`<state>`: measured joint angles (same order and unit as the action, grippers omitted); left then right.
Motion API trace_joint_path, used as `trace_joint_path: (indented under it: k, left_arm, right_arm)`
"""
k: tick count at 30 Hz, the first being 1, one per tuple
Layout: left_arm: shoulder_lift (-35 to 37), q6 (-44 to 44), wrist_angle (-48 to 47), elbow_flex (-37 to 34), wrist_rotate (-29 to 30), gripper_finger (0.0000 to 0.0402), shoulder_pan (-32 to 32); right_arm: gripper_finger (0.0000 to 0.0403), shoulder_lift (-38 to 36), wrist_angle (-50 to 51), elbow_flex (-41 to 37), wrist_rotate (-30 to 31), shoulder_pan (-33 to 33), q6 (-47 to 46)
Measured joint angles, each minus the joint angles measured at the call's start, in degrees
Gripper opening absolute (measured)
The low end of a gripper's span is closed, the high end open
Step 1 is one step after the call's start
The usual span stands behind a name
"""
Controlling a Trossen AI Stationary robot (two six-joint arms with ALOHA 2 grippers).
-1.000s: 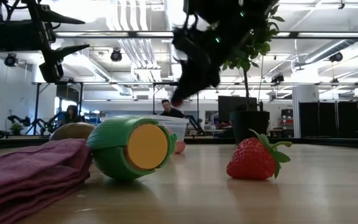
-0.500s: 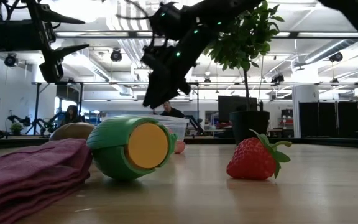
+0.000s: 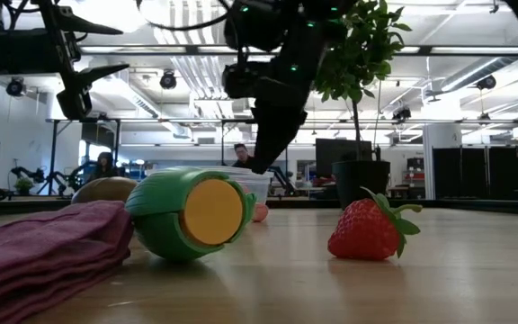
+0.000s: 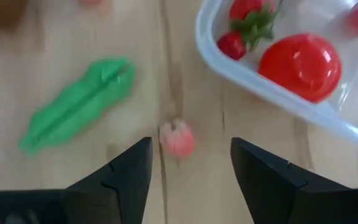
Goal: Pick and placing Produce into tupperware
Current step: Put the top peach into the transparent bin
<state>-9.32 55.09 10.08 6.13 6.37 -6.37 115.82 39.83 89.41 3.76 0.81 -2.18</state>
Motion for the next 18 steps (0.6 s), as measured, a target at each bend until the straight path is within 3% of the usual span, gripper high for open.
trace_joint_path:
  k: [5, 18]
  left_arm:
    - [0.04, 0.0, -0.04, 0.0, 0.0, 0.0201, 0.01]
    - [0.02, 0.0, -0.04, 0.0, 0.02, 0.0201, -0.01]
  right_arm:
    - [0.021, -2.44, -12.75, -7.45, 4.05, -2.19, -5.9]
    - [0.021, -2.38, -19.71, -17.13, 7.87, -2.53, -9.47]
